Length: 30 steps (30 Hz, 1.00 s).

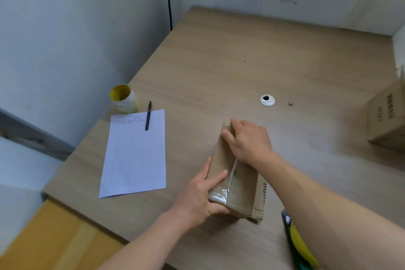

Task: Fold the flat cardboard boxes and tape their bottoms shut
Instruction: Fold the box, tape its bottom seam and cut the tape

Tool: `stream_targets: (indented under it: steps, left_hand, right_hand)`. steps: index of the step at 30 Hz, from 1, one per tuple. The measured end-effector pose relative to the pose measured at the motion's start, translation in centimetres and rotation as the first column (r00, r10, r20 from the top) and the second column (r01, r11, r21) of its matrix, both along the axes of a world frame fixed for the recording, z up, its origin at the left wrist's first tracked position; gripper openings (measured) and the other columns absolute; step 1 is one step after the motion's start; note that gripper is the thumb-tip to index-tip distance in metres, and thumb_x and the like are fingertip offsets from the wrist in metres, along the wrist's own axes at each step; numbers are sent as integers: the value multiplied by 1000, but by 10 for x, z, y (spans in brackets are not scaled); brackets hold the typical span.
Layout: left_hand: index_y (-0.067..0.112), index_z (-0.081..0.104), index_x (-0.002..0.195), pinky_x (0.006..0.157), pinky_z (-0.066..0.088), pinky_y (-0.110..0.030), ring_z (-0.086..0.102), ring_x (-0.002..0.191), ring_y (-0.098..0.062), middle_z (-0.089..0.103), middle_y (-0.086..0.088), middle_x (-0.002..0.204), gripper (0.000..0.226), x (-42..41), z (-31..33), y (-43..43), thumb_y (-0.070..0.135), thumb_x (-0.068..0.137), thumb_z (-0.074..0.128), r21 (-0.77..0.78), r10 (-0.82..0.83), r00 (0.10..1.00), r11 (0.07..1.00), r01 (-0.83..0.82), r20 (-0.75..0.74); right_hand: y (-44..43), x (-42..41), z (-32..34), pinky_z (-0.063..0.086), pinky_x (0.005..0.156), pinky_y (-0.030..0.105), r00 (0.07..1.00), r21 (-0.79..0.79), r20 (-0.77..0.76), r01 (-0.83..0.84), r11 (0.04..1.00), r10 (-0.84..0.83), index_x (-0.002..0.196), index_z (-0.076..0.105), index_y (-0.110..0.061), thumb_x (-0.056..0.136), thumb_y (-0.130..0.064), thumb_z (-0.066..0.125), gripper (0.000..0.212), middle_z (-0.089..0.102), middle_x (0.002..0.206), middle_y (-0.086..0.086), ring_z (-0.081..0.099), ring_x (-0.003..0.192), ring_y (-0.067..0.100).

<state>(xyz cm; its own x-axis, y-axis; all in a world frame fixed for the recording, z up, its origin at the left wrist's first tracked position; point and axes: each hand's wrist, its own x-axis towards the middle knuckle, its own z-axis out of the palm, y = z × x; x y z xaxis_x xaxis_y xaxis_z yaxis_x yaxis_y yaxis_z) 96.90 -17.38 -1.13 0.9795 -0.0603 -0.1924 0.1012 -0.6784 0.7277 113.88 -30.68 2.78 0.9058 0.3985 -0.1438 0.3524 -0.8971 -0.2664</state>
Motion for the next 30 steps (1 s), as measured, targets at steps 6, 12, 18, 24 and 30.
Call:
stream_targets:
  steps: [6, 12, 18, 24, 30]
  left_hand:
    - [71, 28, 123, 116, 24, -16, 29, 140, 2, 8, 21, 155, 95, -2, 7, -5, 42, 60, 92, -18, 42, 999, 999, -42, -31]
    - [72, 30, 127, 115, 19, -10, 25, 142, 6, 10, 13, 162, 95, -5, 9, -4, 43, 61, 91, -30, 29, 997, 999, -31, -74]
    - [46, 42, 142, 115, 18, -13, 11, 137, 17, 4, 21, 161, 90, 31, 48, 3, 74, 60, 68, -19, -32, 994, 999, 30, -104]
    - [28, 39, 148, 113, 27, -31, 25, 147, -19, 21, -7, 162, 54, 157, 38, -20, 49, 99, 45, 134, 52, 995, 990, -40, -87]
    - [23, 49, 80, 77, 39, -38, 57, 102, -35, 64, -15, 105, 32, 178, 15, -31, 41, 103, 35, 207, 146, 989, 968, -143, 0]
  right_hand:
    - [-16, 9, 2, 39, 67, 37, 967, 201, -70, 253, 946, -244, 64, 44, -12, 99, -35, 36, 43, 53, 68, 5, 49, 74, 33]
    - [-36, -7, -13, 39, 66, 33, 823, 567, -367, 567, 598, -433, 82, 69, -9, 99, -33, 51, 34, 66, 78, 8, 57, 82, 26]
    - [-35, 3, -21, 35, 81, 27, 765, 583, -425, 640, 500, -483, 103, 70, -14, 103, -26, 41, 32, 63, 98, 0, 52, 97, 18]
    - [-31, 5, -31, 37, 76, 33, 767, 557, -405, 638, 531, -498, 82, 60, -12, 104, -27, 38, 34, 59, 85, 3, 51, 86, 23]
    - [-31, 7, -34, 34, 66, 35, 683, 544, -466, 722, 426, -562, 64, 40, -16, 102, -28, 42, 39, 43, 65, -2, 40, 69, 18]
